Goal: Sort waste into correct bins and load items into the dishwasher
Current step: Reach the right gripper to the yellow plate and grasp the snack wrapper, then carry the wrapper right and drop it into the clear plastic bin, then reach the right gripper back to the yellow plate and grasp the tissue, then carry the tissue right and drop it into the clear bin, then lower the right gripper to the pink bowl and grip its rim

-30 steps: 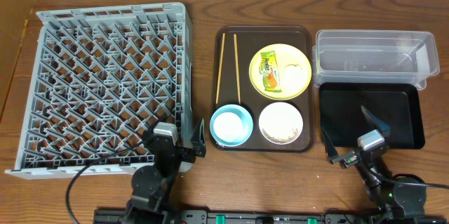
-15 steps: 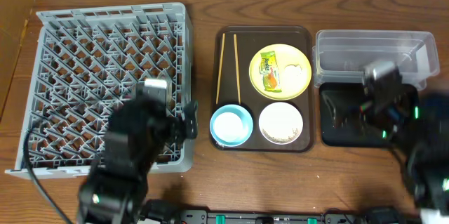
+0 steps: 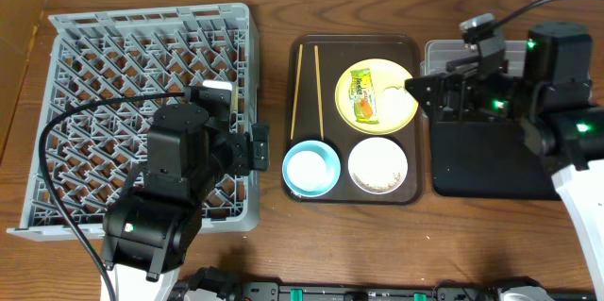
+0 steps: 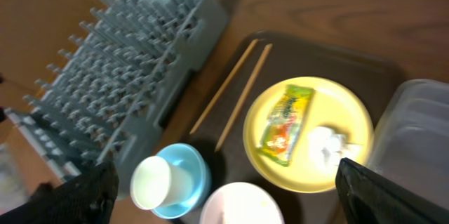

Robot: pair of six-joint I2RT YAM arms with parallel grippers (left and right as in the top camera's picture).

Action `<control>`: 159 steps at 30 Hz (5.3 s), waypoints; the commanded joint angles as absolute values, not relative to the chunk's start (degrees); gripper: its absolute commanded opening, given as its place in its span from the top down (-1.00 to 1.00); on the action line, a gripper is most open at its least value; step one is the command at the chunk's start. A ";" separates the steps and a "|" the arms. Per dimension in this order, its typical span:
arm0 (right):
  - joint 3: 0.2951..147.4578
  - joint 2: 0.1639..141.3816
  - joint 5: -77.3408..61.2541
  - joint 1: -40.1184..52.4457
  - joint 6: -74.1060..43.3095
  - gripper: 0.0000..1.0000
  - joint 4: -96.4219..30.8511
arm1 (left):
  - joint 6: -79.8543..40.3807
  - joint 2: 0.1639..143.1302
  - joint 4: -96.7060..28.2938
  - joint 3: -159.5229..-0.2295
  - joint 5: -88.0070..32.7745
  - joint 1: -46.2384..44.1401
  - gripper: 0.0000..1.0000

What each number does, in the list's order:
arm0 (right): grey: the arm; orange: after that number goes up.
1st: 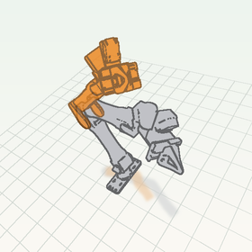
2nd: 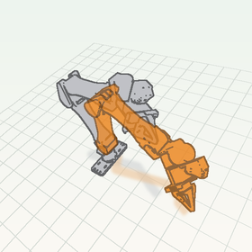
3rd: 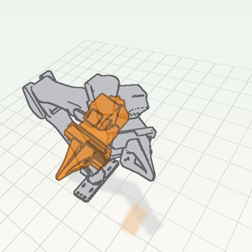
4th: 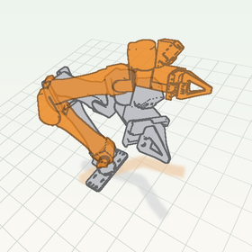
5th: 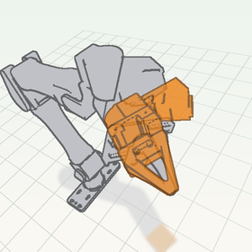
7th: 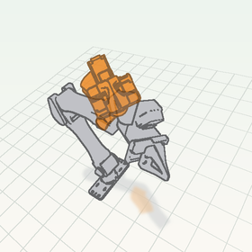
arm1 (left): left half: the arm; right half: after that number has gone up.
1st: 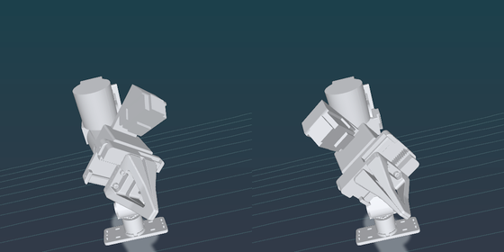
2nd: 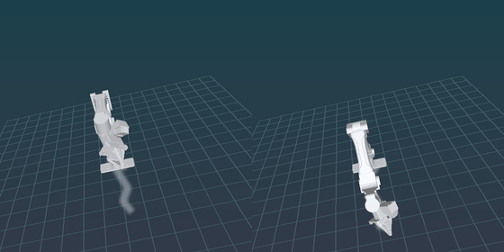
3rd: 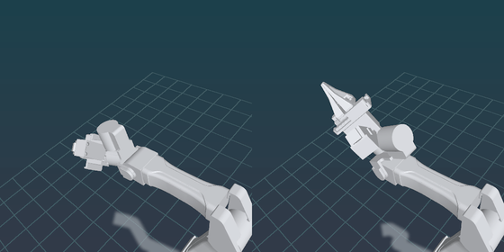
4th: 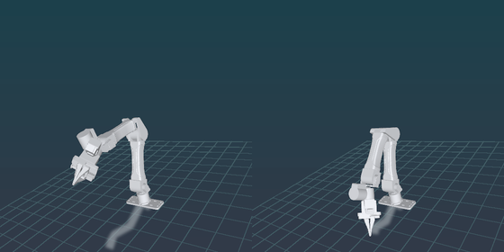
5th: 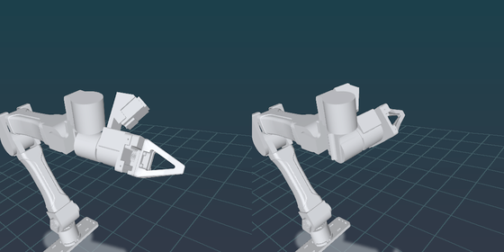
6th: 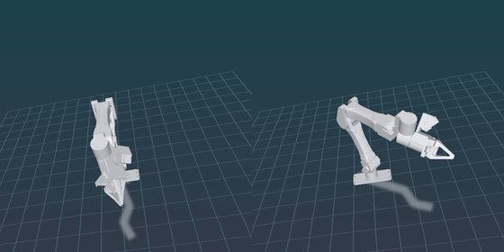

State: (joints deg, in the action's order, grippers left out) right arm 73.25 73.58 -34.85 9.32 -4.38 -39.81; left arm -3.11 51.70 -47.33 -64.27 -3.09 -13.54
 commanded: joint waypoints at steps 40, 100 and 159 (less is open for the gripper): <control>87.72 119.37 -2.46 29.10 -15.86 0.98 -33.39 | -2.81 51.62 -47.40 -65.49 -3.86 -13.30 -0.96; 87.20 122.96 21.32 29.02 -14.50 -0.05 -33.98 | -2.81 51.62 -47.40 -65.49 -3.84 -13.30 -0.96; 88.75 103.09 -9.65 36.91 -19.79 0.32 -66.24 | -2.81 51.62 -47.55 -65.49 -3.84 -13.30 -0.96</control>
State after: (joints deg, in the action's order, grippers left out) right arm 89.14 100.47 -14.44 33.76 -17.21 -66.08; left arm -3.11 51.70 -47.55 -64.27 -3.29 -13.54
